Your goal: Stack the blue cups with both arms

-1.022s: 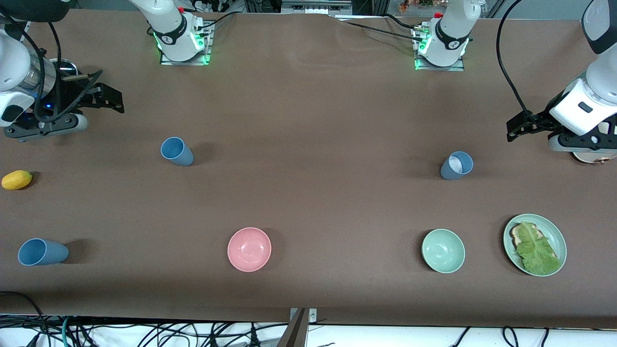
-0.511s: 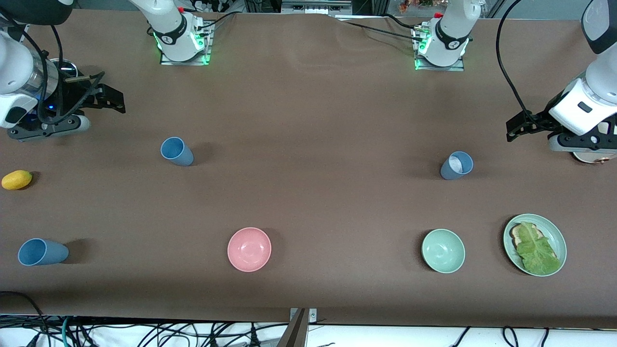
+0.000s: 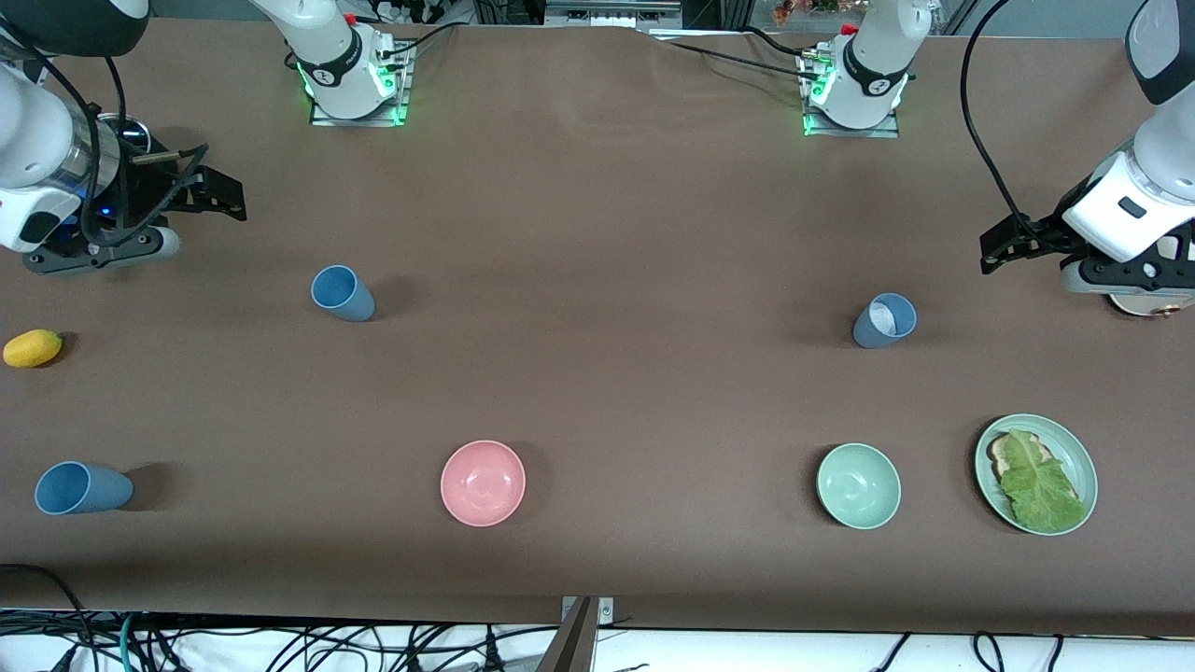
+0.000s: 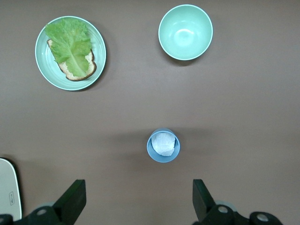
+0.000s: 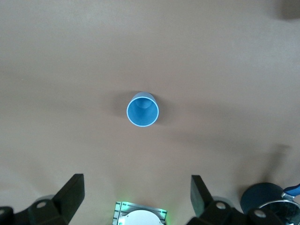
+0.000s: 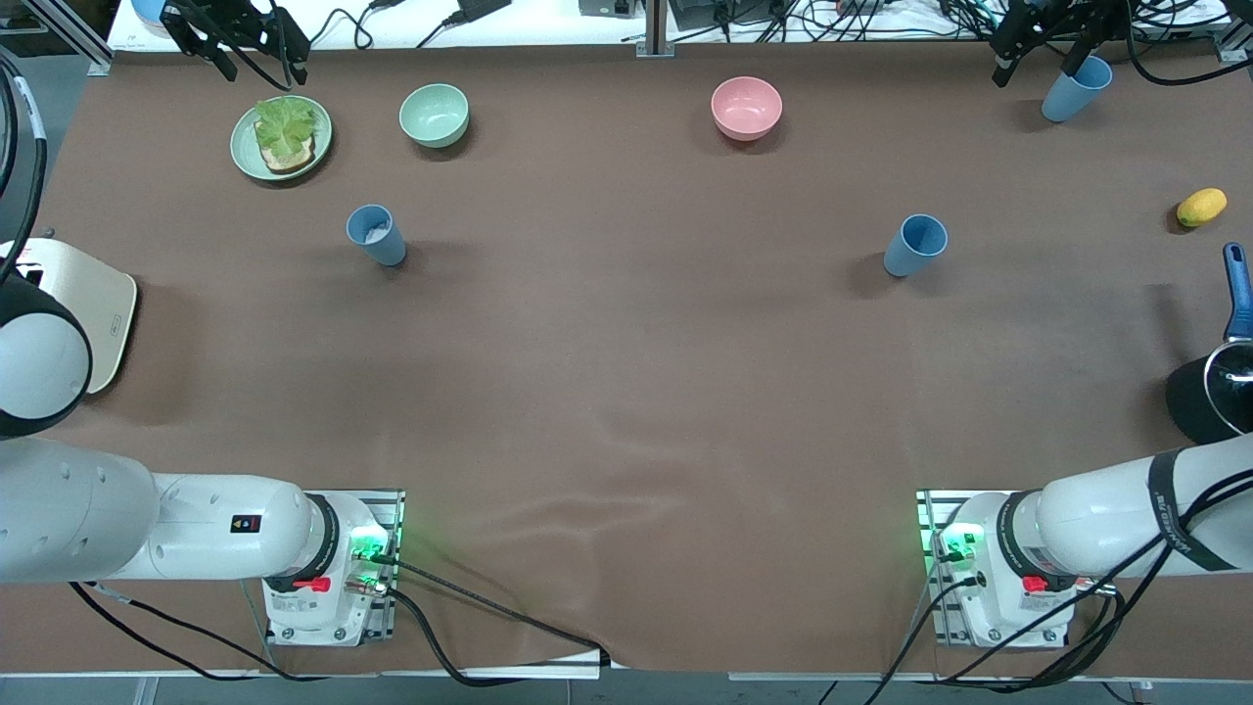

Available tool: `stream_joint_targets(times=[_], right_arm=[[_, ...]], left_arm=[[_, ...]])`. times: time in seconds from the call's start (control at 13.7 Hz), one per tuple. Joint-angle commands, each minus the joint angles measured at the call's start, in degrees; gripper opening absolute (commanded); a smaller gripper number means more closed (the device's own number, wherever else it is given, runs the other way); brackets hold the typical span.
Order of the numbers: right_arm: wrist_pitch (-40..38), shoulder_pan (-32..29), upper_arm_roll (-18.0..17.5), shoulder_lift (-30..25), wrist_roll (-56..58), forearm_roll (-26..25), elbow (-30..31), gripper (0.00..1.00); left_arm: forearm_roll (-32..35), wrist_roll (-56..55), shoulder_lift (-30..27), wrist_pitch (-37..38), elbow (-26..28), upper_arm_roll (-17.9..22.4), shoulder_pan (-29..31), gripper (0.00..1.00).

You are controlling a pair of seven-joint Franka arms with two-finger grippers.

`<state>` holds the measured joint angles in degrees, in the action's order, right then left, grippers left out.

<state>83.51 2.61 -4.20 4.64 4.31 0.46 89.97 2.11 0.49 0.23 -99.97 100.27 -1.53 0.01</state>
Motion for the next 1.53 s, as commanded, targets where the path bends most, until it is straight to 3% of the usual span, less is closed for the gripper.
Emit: stream_joint_targets(times=[0.0,0.36,0.73,1.02,1.46], right_arm=[[1.65,-0.50,-0.01,-0.95,0.61,0.95,2.40,1.00],[5.25,-0.59,0.69,-1.04,0.61,0.60,7.31,1.00],[14.11,-0.50,1.13,-0.87,0.70,0.07,16.62,1.00],[27.20,-0.58,1.13,2.28,0.61,-0.02,25.24,1.00],[36.01,-0.59,1.83,7.65,0.70,0.07,29.30,1.00]], left_arm=[[-0.09,-0.40,-0.50,1.09,-0.86,-0.14,0.08,1.00],[-0.09,-0.40,-0.50,2.32,-1.04,-0.49,-0.01,1.00],[0.00,-0.58,-0.41,2.41,-1.04,-0.49,-0.01,1.00],[0.00,-0.58,-0.41,2.41,-1.04,-0.49,0.07,1.00],[0.00,-0.58,-0.41,2.41,-1.04,-0.49,0.07,1.00]])
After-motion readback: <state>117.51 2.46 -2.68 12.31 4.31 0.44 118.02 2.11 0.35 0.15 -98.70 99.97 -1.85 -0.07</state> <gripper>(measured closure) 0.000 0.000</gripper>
